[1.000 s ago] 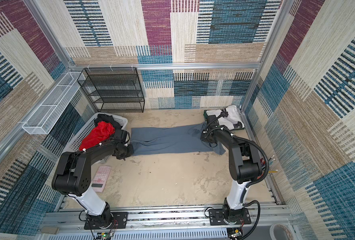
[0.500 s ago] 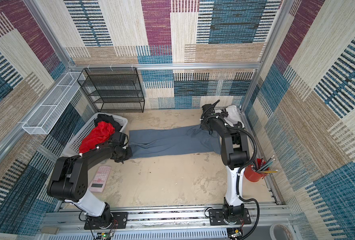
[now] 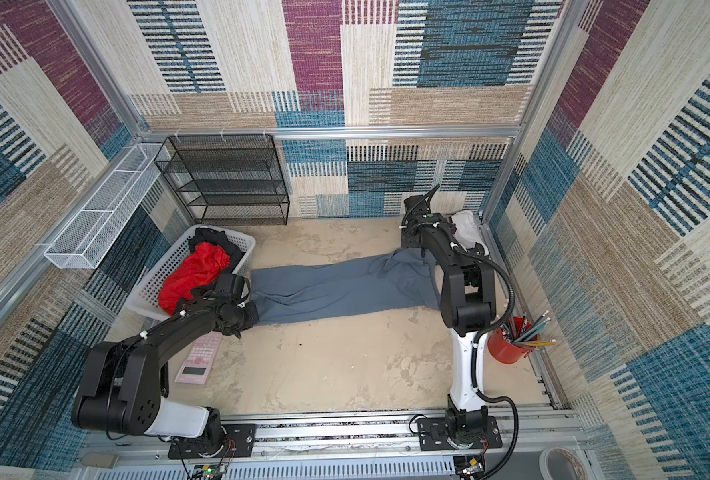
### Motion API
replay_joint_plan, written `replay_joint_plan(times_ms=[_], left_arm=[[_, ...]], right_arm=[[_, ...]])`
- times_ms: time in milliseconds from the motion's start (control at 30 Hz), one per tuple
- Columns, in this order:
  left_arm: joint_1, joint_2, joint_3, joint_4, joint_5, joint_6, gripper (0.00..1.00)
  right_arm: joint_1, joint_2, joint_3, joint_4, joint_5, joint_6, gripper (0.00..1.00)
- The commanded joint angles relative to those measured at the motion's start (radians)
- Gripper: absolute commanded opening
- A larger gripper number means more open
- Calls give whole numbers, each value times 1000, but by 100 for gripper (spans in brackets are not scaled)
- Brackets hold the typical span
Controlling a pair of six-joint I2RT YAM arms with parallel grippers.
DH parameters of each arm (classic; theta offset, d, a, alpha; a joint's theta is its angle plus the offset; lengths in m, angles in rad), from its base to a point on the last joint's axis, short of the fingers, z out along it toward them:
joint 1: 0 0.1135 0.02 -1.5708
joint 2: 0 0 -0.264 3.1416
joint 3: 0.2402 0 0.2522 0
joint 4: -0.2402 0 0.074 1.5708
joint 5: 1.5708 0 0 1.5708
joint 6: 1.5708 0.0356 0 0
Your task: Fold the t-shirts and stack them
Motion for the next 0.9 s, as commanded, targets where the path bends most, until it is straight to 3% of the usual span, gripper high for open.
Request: replay_joint_plan(times_ms=[0,67,167,300,433,633,733,867], left_arm=[[-9,-74,-29,-65,-67,-63,15],[-11,-132,-44,-101,-87,-75,34],[-14,-217,-58,-147,-89,-81,47],[-16,-313,-74,-153,-94,-81,54],[-17,-300,-51,-120,-58,-76,55],[-23,-291,20,-188,-64,-55,55],[-25,-338,-31,-116,-68,-57,63],[-33,-239,-11,-52,-15,-52,67]], right_arm=[[33,-155,-167,94,-45,71,99],[50,-245,-285,124,-77,95,99],[51,-338,-445,166,-150,126,99],[51,-387,-606,222,-198,161,99],[51,-348,-677,300,-297,184,97],[51,-209,-646,318,-252,175,95],[51,-160,-622,309,-220,158,90],[51,-126,-600,332,-219,134,67]])
